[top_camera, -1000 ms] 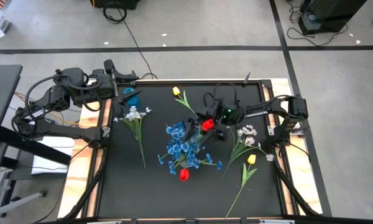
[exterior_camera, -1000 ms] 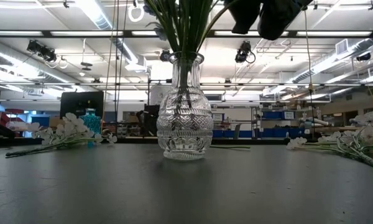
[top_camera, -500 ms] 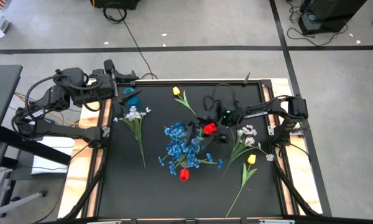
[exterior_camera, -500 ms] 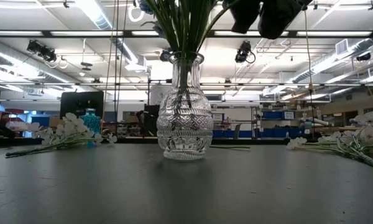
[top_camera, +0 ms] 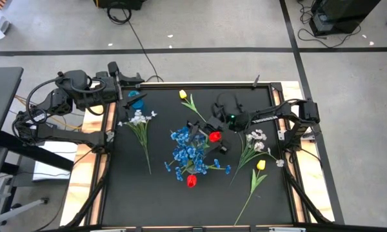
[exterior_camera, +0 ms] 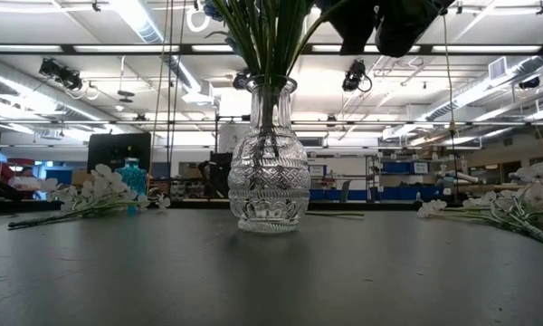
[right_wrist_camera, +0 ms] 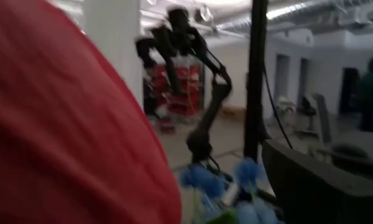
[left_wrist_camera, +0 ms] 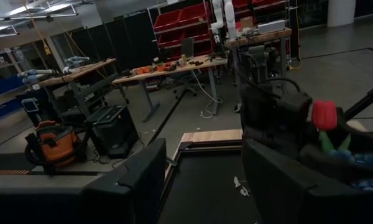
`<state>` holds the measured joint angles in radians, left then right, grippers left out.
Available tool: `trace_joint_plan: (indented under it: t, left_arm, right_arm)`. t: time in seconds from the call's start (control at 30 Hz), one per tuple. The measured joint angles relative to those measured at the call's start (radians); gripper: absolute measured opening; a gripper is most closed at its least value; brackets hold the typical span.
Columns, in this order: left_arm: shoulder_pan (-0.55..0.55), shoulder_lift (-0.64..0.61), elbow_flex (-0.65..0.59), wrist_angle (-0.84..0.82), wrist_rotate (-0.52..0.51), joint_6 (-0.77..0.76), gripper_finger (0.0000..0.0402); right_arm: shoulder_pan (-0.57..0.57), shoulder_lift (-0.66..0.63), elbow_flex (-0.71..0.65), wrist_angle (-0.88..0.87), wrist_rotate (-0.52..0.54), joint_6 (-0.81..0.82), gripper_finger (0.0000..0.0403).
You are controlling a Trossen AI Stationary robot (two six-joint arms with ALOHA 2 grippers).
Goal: Sort flowers into vase by color
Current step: Put the red flower into the transparent vase
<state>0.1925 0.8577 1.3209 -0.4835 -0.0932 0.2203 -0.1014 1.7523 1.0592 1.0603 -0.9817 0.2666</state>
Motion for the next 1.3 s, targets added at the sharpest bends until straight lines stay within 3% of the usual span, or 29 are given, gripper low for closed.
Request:
trace_joint_plan:
  t: [0.3,0.53,0.8,0.97,1.1,1.3]
  left_arm:
    - [0.000,0.000,0.000,0.000,0.000,0.000,0.0215]
    - [0.000,0.000,0.000,0.000,0.000,0.000,0.0215]
    - [0.000,0.000,0.000,0.000,0.000,0.000,0.0215]
    - [0.000,0.000,0.000,0.000,0.000,0.000,0.0215]
    - [0.000,0.000,0.000,0.000,0.000,0.000,0.0215]
    - [0.000,0.000,0.000,0.000,0.000,0.000,0.0215]
  right_arm:
    - [0.001,-0.009,0.000,0.076,0.098,-0.145,0.0318]
    - [0.001,-0.061,0.000,-0.188,0.076,-0.329,0.0318]
    - [-0.031,-0.103,0.000,-0.312,-0.065,-0.175,0.0326]
    - [-0.079,-0.104,0.000,-0.260,-0.267,0.021,0.0338]
    - [-0.093,-0.105,0.000,-0.271,-0.368,0.066,0.0345]
    - [-0.016,-0.103,0.019,-0.275,-0.391,-0.009,0.0346]
